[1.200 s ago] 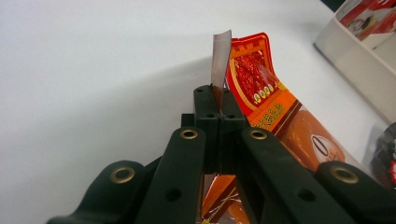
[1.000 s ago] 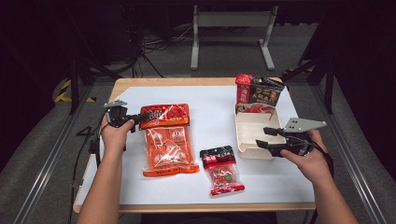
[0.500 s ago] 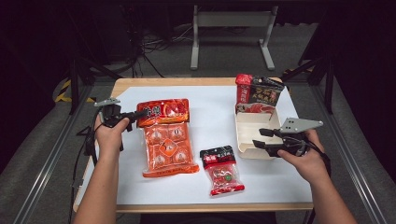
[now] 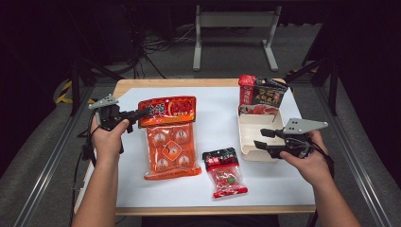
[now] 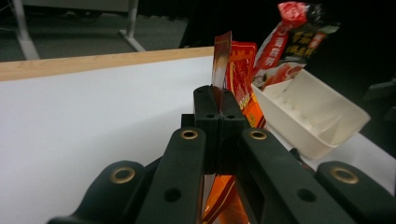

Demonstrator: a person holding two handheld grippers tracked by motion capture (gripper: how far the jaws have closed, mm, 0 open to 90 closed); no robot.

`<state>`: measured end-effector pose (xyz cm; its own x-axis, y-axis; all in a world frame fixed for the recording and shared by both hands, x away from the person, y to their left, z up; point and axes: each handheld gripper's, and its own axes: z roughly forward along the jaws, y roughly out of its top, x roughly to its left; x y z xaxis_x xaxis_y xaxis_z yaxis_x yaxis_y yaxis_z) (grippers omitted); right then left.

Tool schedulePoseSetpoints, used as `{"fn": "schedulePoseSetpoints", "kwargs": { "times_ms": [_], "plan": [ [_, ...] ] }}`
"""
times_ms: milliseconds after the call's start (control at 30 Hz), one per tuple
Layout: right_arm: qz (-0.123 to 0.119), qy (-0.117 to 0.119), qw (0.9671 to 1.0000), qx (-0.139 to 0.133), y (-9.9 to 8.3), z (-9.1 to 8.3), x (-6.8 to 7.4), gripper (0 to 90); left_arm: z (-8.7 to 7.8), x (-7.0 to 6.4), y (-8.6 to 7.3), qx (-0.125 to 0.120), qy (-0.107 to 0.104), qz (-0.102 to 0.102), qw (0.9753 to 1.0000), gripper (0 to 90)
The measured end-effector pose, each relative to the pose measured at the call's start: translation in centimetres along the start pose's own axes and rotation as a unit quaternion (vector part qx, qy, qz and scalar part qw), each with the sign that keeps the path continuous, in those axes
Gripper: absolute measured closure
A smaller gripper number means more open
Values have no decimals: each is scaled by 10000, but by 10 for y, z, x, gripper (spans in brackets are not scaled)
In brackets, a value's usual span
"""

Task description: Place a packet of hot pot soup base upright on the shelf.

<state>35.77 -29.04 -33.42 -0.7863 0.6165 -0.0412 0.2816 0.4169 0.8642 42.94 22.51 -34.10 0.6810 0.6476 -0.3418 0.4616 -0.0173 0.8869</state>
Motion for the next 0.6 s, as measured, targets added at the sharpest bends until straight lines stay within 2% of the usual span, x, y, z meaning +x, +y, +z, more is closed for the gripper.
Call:
{"fn": "schedulePoseSetpoints", "kwargs": {
  "times_ms": [200,233,267,367,433,533,600],
  "plan": [
    [-8,1,10000,-55,3,-3,3,494,-6,-12,5,-56,-87,174,9998,900],
    [-11,2,10000,-65,4,-3,3,494,-8,-20,8,-123,-121,332,9993,900],
    [-11,2,10000,-65,4,-3,3,494,-8,-20,8,-123,-121,332,9993,900],
    [-27,13,10000,-87,5,-4,5,493,-11,-35,14,-180,-228,556,9980,900],
    [-30,20,10000,-93,5,-4,5,493,-12,-39,15,-195,-271,623,9975,900],
    [-46,31,9999,-103,6,-5,7,493,-14,-46,18,-262,-352,891,9951,900],
    [-48,45,9999,-102,7,-5,8,493,-15,-49,18,-285,-402,893,9948,900]
  ]
}}
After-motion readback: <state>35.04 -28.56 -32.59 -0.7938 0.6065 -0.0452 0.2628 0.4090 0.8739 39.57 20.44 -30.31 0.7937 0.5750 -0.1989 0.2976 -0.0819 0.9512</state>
